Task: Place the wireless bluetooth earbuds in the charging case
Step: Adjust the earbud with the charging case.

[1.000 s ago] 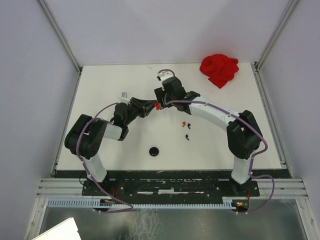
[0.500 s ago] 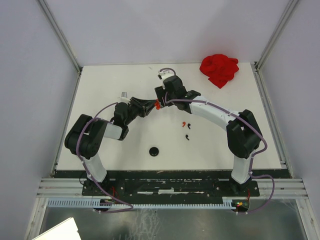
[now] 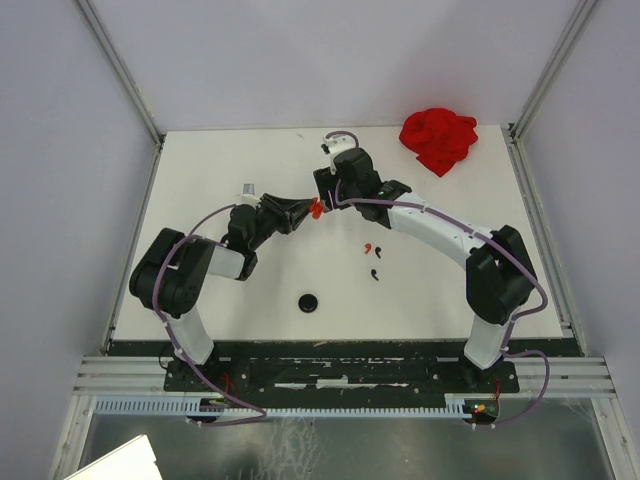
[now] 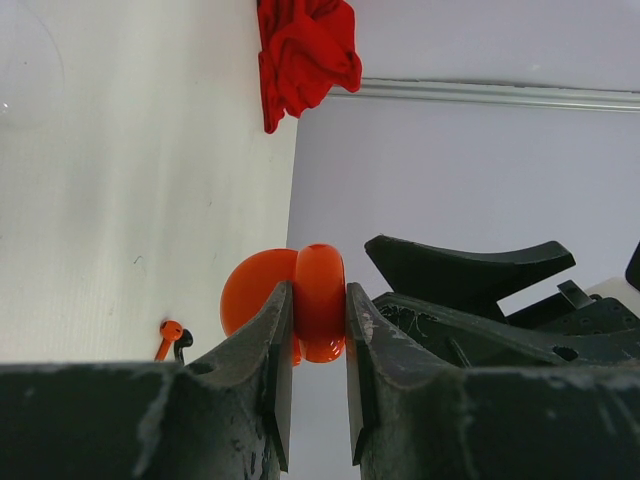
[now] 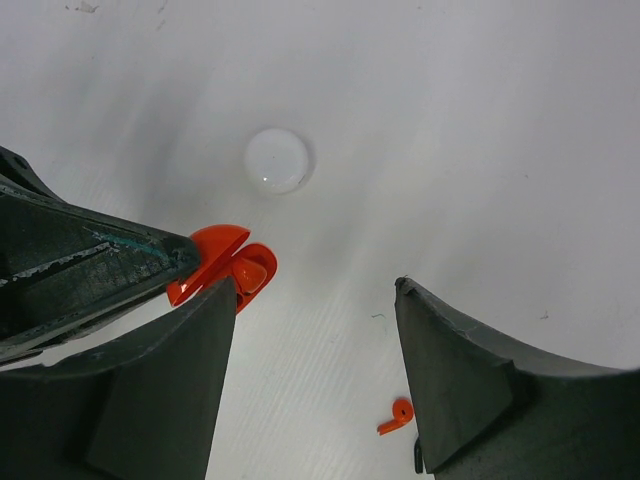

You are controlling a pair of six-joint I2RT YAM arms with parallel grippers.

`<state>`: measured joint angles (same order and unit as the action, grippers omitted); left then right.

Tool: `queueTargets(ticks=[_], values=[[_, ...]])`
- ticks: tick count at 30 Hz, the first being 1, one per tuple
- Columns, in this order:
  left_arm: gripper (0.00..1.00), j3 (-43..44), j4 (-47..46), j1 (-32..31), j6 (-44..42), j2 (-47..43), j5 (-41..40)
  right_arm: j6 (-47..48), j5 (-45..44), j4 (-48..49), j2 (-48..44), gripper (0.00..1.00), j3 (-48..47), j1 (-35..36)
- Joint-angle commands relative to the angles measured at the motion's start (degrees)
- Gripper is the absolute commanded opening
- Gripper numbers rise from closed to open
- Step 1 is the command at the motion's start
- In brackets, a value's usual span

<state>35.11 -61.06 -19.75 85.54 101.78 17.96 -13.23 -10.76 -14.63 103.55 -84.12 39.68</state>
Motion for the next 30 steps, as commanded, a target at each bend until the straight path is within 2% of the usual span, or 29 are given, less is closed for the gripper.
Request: queueTargets(ticks=[1, 23, 30], values=[[0.03, 1.54, -2.97, -0.2, -2.31, 0.38, -0.49, -0.08, -0.5, 1.62, -2.35, 0.73, -0.1, -0.22], [0.03, 1.87, -6.17, -0.2, -1.08, 1.21, 1.32, -0.98, -0.59, -0.28, 2.83, 0.73, -3.8, -0.44], [0.03, 2.15, -6.73, -0.2, -0.82, 1.71, 1.84, -1.33, -0.09, 0.98, 1.33, 0.73, -2.66, -0.61]])
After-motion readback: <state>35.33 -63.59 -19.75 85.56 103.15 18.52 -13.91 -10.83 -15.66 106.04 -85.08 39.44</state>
